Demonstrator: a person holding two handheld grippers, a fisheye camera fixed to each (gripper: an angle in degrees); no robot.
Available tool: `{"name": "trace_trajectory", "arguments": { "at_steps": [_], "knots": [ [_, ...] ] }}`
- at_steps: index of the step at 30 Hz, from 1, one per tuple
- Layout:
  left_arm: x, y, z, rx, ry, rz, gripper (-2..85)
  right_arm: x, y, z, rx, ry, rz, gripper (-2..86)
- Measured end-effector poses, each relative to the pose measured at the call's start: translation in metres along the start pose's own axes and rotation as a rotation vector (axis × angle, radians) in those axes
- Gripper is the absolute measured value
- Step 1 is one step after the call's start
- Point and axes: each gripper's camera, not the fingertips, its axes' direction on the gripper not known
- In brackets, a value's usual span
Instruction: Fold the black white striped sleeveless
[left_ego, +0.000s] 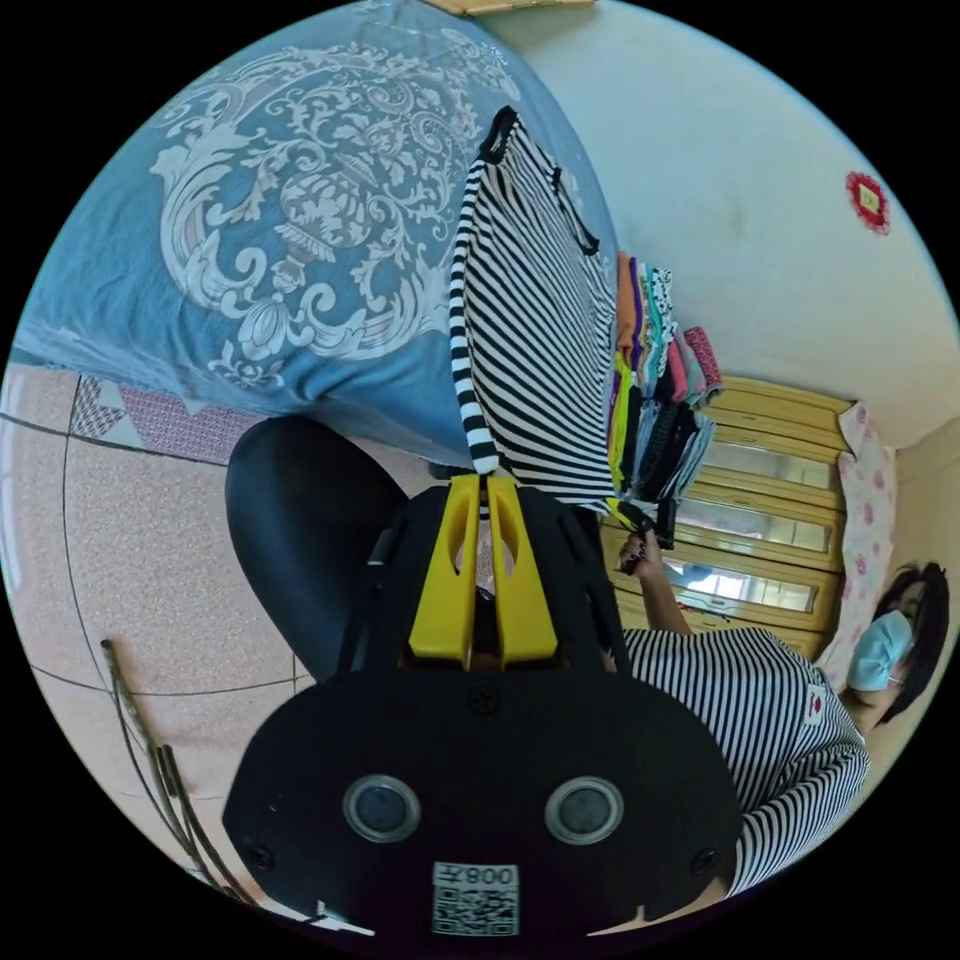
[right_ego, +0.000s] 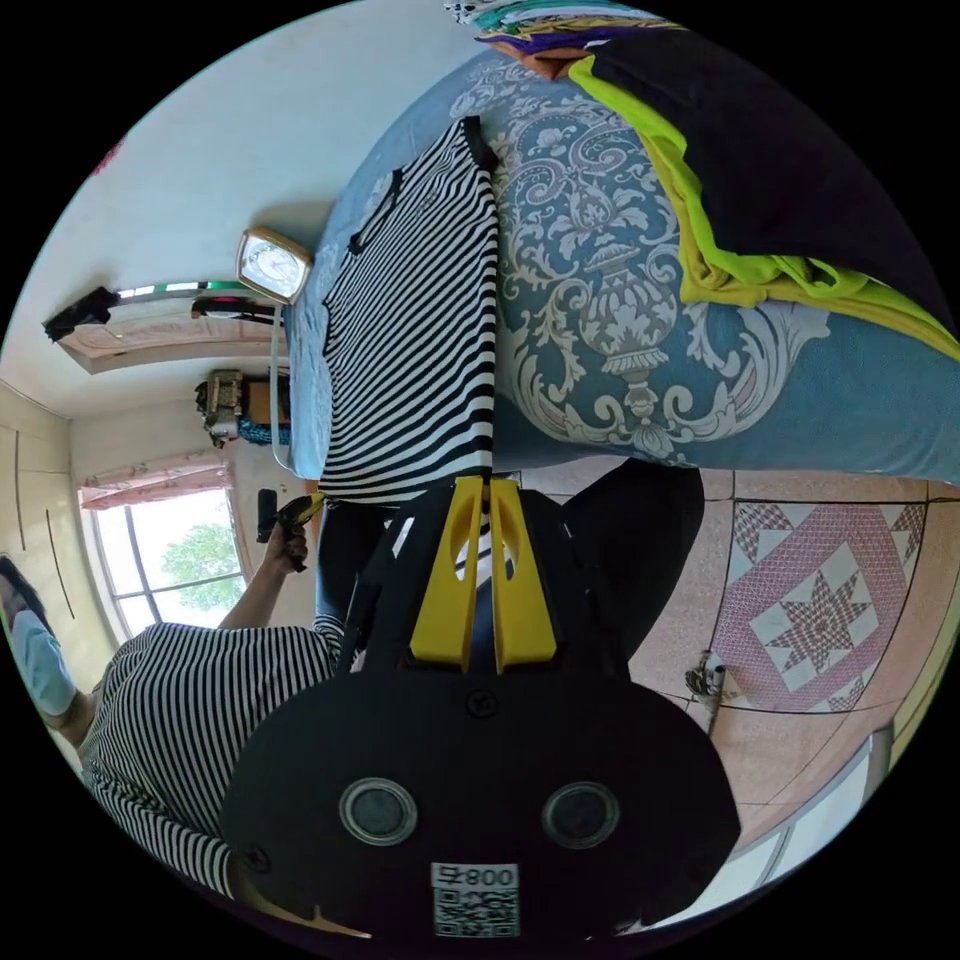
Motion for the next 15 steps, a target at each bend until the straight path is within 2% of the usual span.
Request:
{"name": "trace_trajectory", "arguments": {
  "at_steps": [8,15],
  "knots": [
    [-0.02,0.063,-0.068,0.115,0.191,0.078,1.1,0.0,0.03,-0.059,0.047,-0.107,-0.034,0.5],
    [-0.037,0.117,-0.104,0.149,0.254,0.123,0.9,-0.006,0.062,-0.103,0.076,-0.172,-0.081,0.5]
  ]
}}
